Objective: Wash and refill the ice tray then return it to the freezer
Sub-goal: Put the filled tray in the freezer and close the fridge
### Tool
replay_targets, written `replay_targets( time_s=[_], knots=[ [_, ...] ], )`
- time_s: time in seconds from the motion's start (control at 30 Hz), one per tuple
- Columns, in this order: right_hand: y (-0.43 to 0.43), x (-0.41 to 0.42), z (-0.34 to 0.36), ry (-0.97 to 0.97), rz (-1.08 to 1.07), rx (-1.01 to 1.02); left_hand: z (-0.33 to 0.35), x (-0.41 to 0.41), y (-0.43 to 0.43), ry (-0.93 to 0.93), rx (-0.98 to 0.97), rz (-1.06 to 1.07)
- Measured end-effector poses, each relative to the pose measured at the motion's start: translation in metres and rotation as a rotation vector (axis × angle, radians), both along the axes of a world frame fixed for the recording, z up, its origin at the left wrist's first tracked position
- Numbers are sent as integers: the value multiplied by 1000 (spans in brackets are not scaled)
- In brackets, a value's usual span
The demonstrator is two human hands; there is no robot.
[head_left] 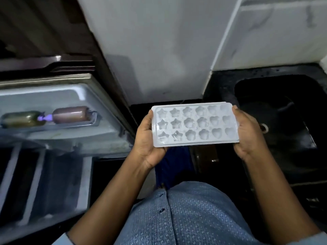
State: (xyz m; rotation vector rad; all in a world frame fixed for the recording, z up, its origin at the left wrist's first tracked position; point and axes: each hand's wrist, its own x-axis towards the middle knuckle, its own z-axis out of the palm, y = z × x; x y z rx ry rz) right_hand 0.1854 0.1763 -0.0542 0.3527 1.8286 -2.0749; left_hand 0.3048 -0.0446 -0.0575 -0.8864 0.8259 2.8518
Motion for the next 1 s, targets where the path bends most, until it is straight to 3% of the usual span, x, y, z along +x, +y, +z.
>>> replay_targets(
  time_s=[0.53, 1.0],
  knots=[
    [-126, 30, -5, -48, 533, -21, 6, 122, -32, -82, 3, 588],
    [-227, 125, -7, -72, 1044, -99, 3, 253, -15, -151, -21, 1120]
  ],
)
